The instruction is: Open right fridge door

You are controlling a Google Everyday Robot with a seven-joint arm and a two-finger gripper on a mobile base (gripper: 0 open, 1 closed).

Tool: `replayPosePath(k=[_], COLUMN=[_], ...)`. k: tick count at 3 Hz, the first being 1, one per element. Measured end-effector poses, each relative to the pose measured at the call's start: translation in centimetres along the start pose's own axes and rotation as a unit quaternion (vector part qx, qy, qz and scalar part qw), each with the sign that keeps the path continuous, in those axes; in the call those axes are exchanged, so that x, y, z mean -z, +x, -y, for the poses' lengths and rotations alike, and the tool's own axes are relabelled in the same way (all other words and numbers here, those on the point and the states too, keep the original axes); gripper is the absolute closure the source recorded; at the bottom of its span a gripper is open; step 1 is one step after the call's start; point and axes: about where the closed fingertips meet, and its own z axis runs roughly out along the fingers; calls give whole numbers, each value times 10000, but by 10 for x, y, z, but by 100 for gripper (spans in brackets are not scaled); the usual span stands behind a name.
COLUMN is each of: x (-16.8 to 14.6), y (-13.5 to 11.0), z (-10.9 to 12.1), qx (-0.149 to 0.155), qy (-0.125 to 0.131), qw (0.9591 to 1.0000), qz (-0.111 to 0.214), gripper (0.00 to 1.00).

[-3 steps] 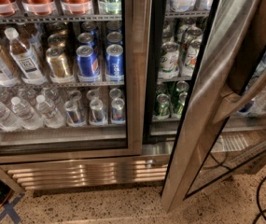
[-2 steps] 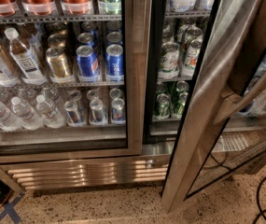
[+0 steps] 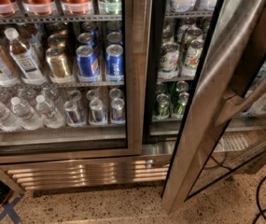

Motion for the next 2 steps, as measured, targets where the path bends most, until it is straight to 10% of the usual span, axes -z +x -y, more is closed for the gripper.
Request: replayPosePath(k=[1,2], x=[38,38], y=[6,6], z=[58,58], qx=[-20,-20], qy=[807,808], qw=[9967,9967], qz=[-22,-21], gripper=[0,0])
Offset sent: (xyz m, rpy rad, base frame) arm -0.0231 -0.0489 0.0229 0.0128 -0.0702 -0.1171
